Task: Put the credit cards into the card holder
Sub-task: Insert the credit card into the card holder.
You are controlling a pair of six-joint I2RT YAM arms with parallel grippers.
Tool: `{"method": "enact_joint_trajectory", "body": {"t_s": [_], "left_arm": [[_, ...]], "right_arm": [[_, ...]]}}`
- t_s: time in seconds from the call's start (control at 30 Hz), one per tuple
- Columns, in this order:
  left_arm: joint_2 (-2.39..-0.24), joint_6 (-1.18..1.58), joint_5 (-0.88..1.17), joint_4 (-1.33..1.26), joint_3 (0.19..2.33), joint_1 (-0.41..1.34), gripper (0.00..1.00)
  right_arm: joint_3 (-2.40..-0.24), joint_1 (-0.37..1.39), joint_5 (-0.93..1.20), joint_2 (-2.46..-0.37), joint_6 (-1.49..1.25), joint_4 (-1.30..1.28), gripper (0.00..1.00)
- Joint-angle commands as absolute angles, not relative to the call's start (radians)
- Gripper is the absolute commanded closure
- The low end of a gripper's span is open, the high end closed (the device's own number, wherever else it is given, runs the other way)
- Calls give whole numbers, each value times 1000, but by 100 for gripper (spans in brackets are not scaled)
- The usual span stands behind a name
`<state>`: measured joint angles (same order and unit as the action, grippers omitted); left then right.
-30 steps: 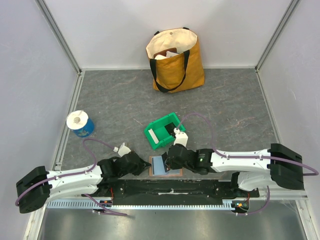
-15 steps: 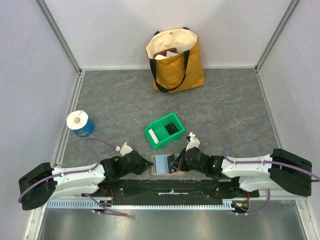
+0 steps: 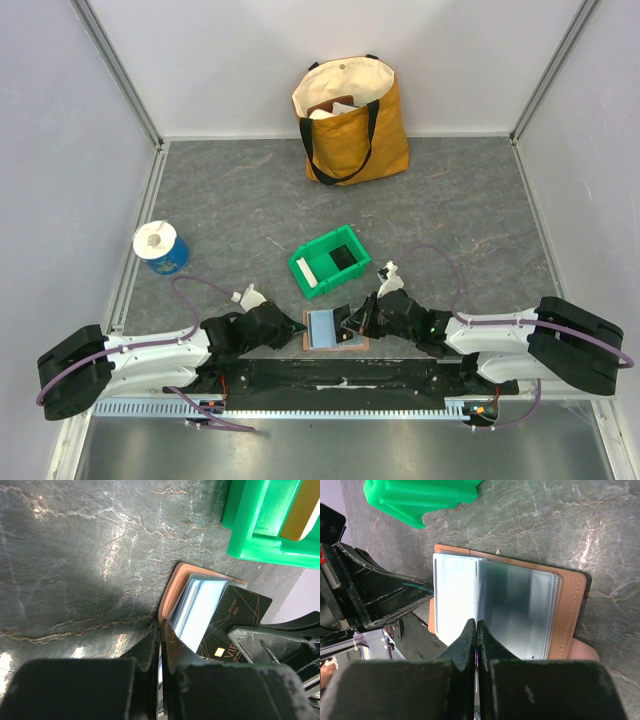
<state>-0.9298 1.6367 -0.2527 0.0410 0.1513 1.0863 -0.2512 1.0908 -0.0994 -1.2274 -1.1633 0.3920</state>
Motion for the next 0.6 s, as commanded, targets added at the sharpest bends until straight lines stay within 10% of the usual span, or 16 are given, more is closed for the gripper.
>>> {"method": "enact_joint_trajectory", "body": {"t_s": [0.0, 0.57], "left_arm": [[-959, 1569, -252, 164, 123, 1089, 98], [-959, 1565, -253, 144, 121, 1091, 98]], "right_arm": [[-229, 1080, -78, -1213, -1181, 437, 100], [-175, 1071, 31, -1341, -1232, 669, 100]]}}
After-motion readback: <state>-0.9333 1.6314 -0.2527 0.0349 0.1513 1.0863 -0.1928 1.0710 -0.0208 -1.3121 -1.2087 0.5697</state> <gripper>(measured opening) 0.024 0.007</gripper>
